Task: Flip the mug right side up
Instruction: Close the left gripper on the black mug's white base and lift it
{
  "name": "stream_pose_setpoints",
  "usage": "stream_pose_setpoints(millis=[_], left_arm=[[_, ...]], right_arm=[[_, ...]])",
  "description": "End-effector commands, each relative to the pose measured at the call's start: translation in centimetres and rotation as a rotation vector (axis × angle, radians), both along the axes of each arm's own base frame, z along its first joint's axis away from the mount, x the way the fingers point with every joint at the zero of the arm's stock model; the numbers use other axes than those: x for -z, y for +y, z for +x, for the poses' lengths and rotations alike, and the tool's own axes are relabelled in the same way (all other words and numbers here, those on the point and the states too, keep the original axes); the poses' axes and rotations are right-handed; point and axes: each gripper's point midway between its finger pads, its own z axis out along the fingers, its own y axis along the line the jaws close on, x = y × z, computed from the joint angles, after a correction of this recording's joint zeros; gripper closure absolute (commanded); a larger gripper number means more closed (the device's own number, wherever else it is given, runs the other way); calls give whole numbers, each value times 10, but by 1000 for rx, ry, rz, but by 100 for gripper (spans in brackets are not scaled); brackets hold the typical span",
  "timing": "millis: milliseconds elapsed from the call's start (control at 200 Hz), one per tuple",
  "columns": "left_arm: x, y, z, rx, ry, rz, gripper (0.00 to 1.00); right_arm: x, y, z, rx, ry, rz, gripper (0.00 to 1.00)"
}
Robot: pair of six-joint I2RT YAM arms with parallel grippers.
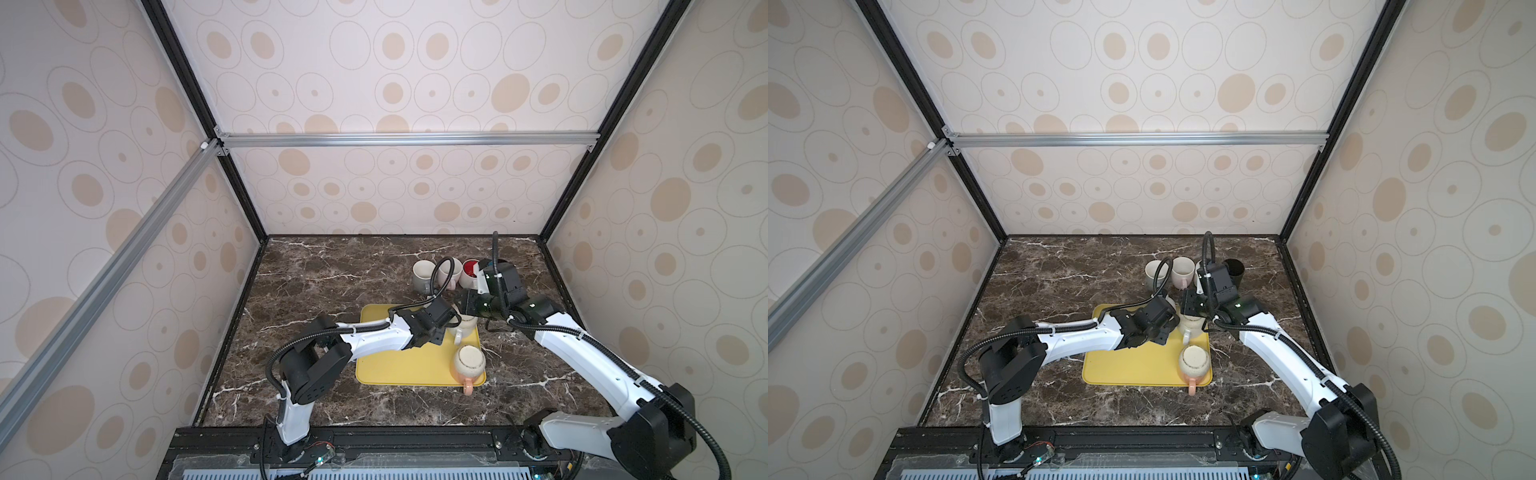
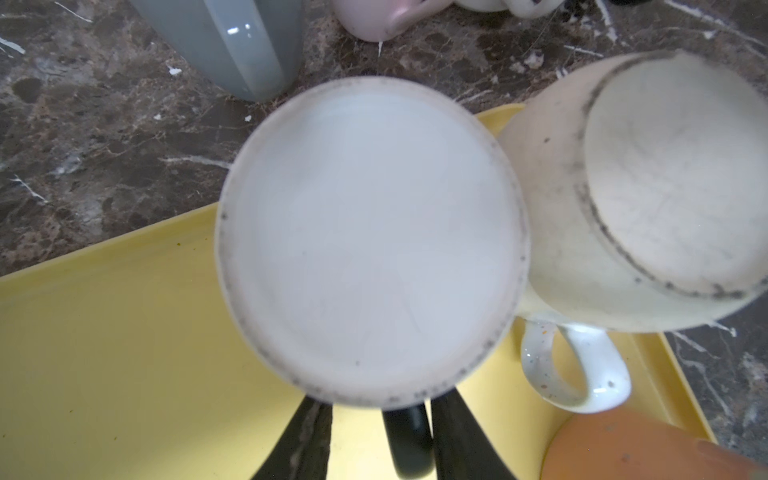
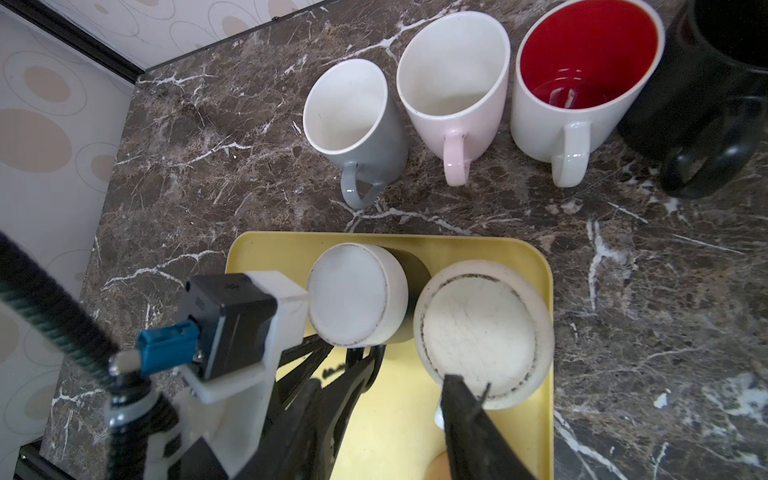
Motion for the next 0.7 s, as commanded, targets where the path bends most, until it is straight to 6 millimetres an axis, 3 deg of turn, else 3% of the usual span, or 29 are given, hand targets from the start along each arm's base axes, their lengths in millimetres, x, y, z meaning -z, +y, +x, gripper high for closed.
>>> stream_pose_setpoints(millis=[0, 695], left_arm=[[-5, -1, 9, -1, -9, 12, 61], [3, -5, 9, 3, 19, 12, 68]], right_arm=[[-5, -3, -1, 2, -19, 13, 51], [5, -10, 0, 19, -12, 12, 52]])
